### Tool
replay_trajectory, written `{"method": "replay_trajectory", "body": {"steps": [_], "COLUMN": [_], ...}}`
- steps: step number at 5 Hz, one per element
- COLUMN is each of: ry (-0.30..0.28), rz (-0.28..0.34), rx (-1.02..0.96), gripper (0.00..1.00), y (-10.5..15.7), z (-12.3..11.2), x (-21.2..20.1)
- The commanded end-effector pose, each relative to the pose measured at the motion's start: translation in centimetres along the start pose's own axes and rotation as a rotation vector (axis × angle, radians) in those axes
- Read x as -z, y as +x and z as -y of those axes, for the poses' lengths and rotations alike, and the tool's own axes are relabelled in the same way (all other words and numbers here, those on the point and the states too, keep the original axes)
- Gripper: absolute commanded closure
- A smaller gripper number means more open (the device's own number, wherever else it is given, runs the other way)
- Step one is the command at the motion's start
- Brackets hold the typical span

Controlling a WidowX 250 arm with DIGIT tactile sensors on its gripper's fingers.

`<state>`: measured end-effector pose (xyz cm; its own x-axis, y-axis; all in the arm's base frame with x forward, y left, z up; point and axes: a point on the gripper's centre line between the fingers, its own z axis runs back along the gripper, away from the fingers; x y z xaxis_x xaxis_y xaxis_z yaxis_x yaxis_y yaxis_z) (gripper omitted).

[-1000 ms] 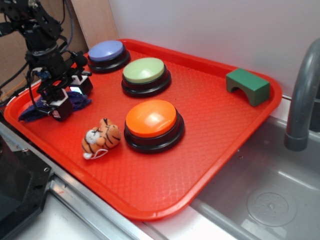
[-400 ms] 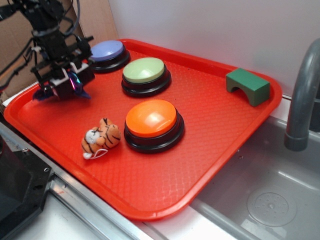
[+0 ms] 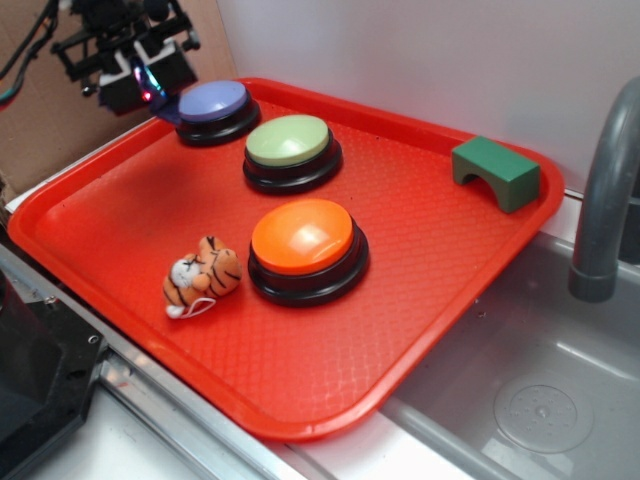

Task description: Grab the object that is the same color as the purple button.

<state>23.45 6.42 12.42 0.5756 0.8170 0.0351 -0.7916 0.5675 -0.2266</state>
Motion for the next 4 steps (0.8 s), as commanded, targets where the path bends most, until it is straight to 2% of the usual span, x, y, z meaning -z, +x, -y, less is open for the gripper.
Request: {"method": "replay_trajectory", "body": {"steps": [1, 2, 3, 4], "ry": [-0.016, -0.040, -0.040, -0.004], "rz": [0.042, 0.016, -0.019, -0.039], "rx": [0.518, 0.767, 1.018, 1.033], "gripper": [1.00, 1.00, 1.00, 1.00], "y": [-3.8, -5.3, -6.8, -6.1], "z": [1.8, 2.0, 1.6, 1.5], "x": [-5.2, -7.0, -7.0, -4.7]}}
